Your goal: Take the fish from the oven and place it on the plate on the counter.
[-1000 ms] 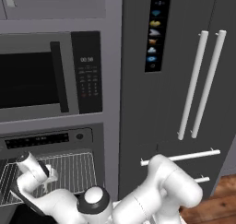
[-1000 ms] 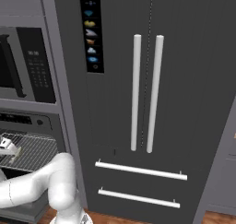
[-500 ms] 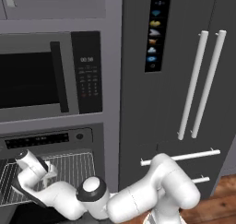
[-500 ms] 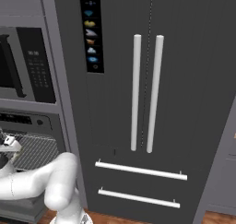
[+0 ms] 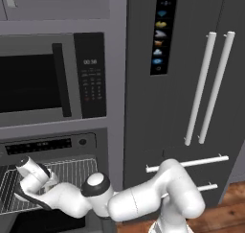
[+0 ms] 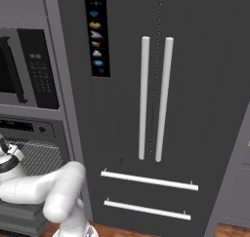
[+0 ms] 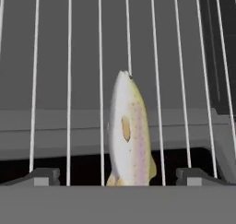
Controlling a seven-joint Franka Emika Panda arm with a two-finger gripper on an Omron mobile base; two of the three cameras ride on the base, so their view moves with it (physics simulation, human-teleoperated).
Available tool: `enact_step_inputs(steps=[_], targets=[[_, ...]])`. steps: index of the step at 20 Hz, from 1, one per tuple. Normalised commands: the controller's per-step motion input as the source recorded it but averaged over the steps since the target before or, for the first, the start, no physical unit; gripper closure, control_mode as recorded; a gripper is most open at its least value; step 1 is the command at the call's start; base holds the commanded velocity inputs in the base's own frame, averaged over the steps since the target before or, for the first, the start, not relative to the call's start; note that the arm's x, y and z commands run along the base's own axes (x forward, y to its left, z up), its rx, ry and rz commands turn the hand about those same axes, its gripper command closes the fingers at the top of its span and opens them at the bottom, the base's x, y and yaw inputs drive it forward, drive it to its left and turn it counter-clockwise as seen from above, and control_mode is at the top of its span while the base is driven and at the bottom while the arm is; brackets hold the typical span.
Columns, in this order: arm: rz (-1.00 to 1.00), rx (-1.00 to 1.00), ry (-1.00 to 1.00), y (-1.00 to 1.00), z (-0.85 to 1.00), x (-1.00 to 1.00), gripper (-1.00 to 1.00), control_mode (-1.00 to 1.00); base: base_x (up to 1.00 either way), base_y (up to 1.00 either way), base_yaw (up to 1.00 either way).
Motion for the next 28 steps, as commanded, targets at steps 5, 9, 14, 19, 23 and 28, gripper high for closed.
enact_step_inputs(steps=[5, 9, 14, 19, 23, 28], targets=[[0.00, 0.00, -0.06, 0.01, -0.55, 0.00, -1.00, -1.00, 0.00, 0.00, 0.00], [0.00, 0.00, -0.05, 0.00, -0.63, 0.00, -1.00, -1.00, 0.00, 0.00, 0.00], [0.00, 0.00, -0.04, -0.23, -0.75, -0.17, -1.00, -1.00, 0.00, 0.00, 0.00], [0.00, -0.03, -0.07, -0.35, -0.74, -0.33, -1.00, -1.00, 0.00, 0.00, 0.00], [0.00, -0.04, -0.13, -0.37, -0.54, -0.66, -1.00, -1.00, 0.00, 0.00, 0.00], [0.00, -0.05, -0.15, -0.47, -0.59, -0.44, -1.00, -1.00, 0.00, 0.00, 0.00]])
